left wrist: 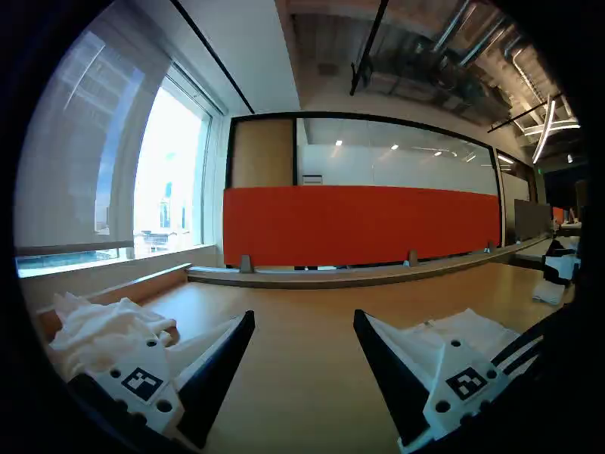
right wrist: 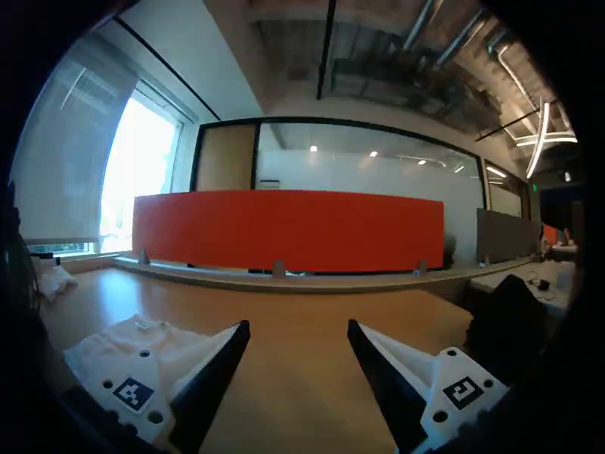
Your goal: Fold towel
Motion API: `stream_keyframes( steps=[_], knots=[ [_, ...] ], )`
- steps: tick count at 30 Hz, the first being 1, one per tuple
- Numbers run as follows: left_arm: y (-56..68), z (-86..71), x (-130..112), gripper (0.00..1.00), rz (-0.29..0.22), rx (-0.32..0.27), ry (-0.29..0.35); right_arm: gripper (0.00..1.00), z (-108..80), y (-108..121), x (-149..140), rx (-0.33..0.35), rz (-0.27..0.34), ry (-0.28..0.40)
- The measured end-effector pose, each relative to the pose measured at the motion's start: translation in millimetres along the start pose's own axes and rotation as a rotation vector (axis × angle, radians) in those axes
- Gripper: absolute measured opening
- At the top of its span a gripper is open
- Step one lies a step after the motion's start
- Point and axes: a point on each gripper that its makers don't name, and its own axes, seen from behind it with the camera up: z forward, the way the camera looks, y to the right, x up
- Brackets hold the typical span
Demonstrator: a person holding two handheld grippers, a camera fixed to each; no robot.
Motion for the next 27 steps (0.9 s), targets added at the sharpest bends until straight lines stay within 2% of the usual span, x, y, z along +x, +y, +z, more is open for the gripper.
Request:
stream_keyframes(
  steps=[5,17,22,27],
  knots=[
    [-3.7,-0.4,33.4,0.97,0.002,0.006,0.003,1.00,-1.6,-0.2,32.5,-0.009,0.018,0.002],
    [2.6,-8.9,113.9,0.97,0.010,-0.008,-0.047,1.00,-9.4,0.3,117.5,-0.034,-0.004,-0.004],
    [7.2,-12.1,136.1,0.97,0.005,-0.015,-0.080,1.00,-11.6,-2.3,140.7,-0.034,0.000,-0.031],
    [13.9,-13.1,148.5,0.97,0.016,-0.042,-0.118,1.00,-10.1,-6.9,158.1,-0.017,-0.009,-0.056]
  ],
)
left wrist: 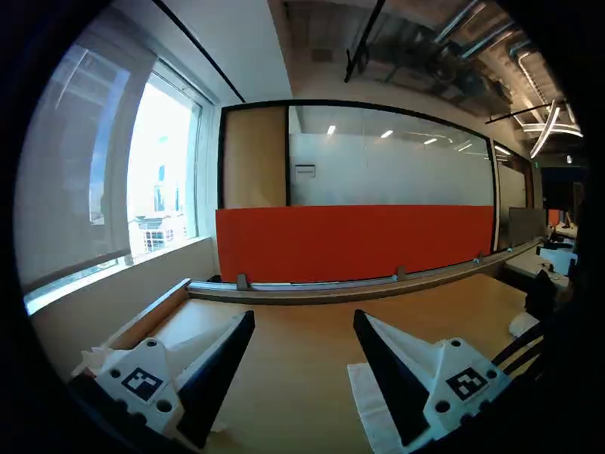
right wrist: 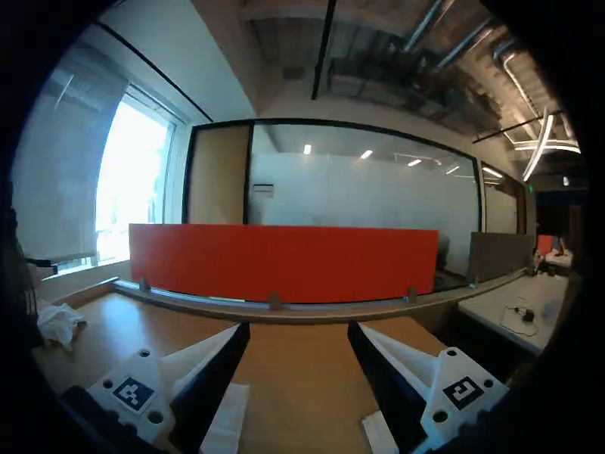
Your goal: Fold towel
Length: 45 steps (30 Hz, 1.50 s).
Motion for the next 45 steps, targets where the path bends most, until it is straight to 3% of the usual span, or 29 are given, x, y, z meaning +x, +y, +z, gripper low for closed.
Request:
stream_keyframes(
  steps=[8,18,32,45],
  knots=[
    [13.3,-1.8,8.9,0.97,0.043,-0.077,-0.053,1.00,2.2,-16.0,17.7,0.076,-0.050,-0.039],
    [36.8,-2.0,7.5,0.97,0.083,-0.191,-0.119,1.00,-2.0,-43.7,14.0,0.219,-0.144,-0.124],
    [69.8,-6.1,-19.8,0.97,0.133,-0.326,-0.223,1.00,-18.0,-70.6,-18.0,0.419,-0.249,-0.278],
    [90.0,-6.9,-63.9,0.97,0.168,-0.398,-0.303,1.00,-25.2,-81.0,-59.3,0.496,-0.284,-0.363]
  ],
)
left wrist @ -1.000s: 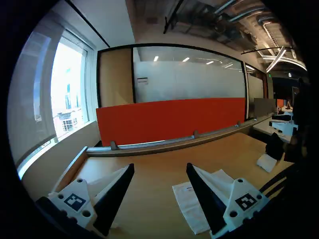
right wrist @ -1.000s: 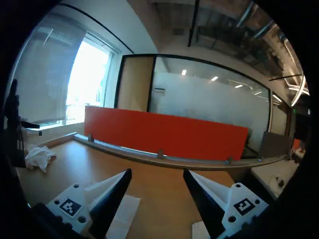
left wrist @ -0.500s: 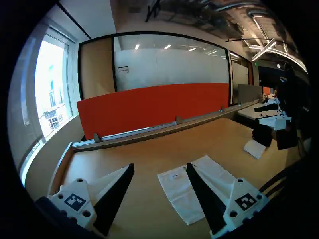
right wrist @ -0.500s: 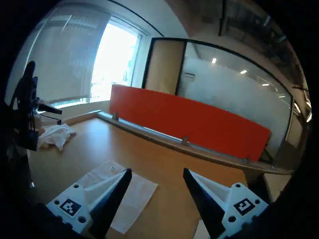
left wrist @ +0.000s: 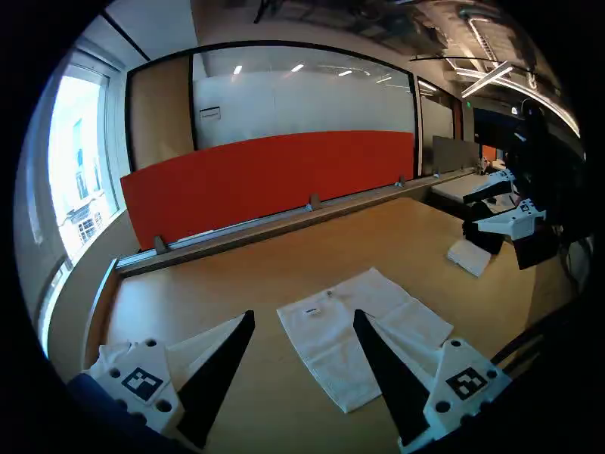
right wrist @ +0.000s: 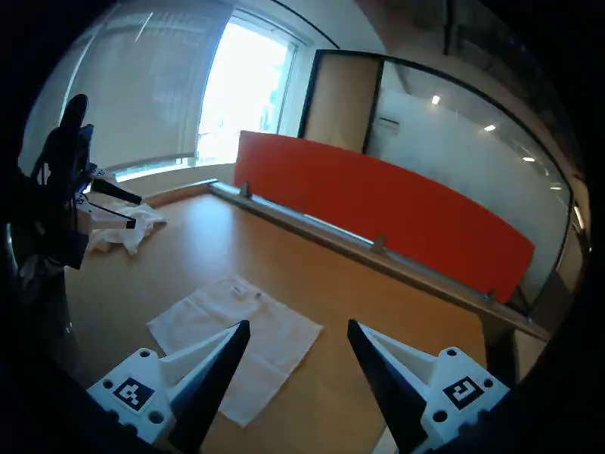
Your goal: Fold towel
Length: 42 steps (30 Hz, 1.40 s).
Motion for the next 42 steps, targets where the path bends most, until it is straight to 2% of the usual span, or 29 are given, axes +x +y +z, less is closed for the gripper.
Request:
stream_keyframes(
  steps=[6,14,23,32,42],
  knots=[
    [10.1,7.4,-20.4,0.97,0.015,-0.012,-0.023,1.00,8.2,-10.3,-20.5,0.016,0.007,-0.018],
    [25.2,17.0,-53.2,0.97,0.009,-0.034,-0.066,1.00,19.4,-24.6,-53.4,0.040,0.015,-0.051],
    [34.7,30.2,-97.4,0.97,0.009,-0.049,-0.126,1.00,35.4,-38.8,-92.1,0.061,0.000,-0.092],
    [46.1,43.6,-142.2,0.97,-0.001,-0.075,-0.197,1.00,48.1,-54.9,-134.7,0.088,0.015,-0.153],
    [56.0,55.3,-180.7,0.97,0.000,-0.128,-0.286,1.00,57.0,-72.1,-176.1,0.130,-0.003,-0.228]
  ],
)
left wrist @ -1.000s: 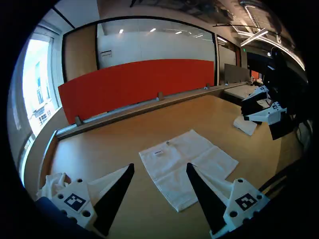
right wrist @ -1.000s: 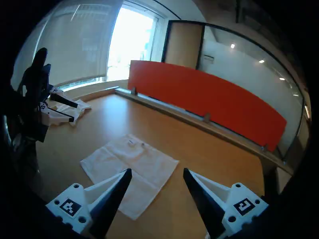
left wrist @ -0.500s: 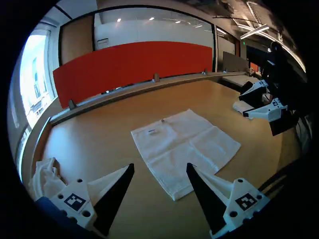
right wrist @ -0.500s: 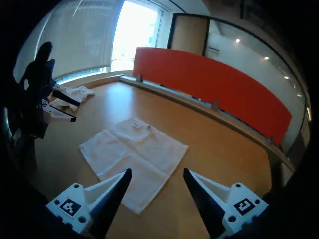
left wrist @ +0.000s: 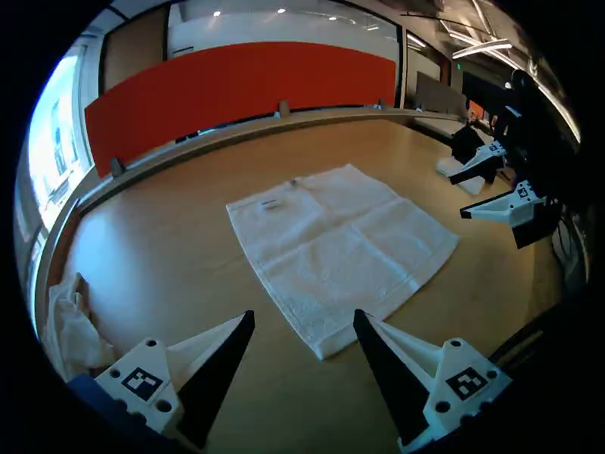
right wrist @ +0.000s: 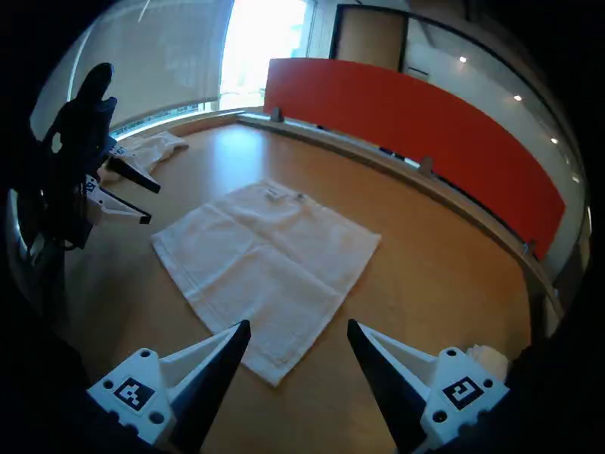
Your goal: Fold towel
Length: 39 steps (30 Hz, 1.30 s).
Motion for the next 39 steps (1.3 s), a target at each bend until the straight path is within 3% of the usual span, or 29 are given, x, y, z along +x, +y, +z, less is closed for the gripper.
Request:
stream_keyframes(
  steps=[18,27,32,35,39],
  knots=[
    [20.3,18.5,-38.5,0.97,-0.002,-0.076,-0.125,0.98,14.1,-15.2,-51.1,0.055,0.000,-0.119],
    [22.9,23.4,-48.0,0.96,-0.009,-0.079,-0.158,0.85,18.2,-17.4,-59.1,0.073,0.012,-0.131],
    [19.1,26.0,-50.8,0.83,0.004,-0.047,-0.165,0.74,20.7,-19.4,-62.5,0.078,0.003,-0.135],
    [17.5,26.9,-50.0,0.75,0.022,-0.032,-0.163,0.72,21.2,-20.4,-62.2,0.084,0.009,-0.130],
    [18.3,27.1,-49.9,0.72,0.018,-0.033,-0.167,0.71,21.5,-21.0,-62.2,0.090,0.016,-0.130]
  ],
)
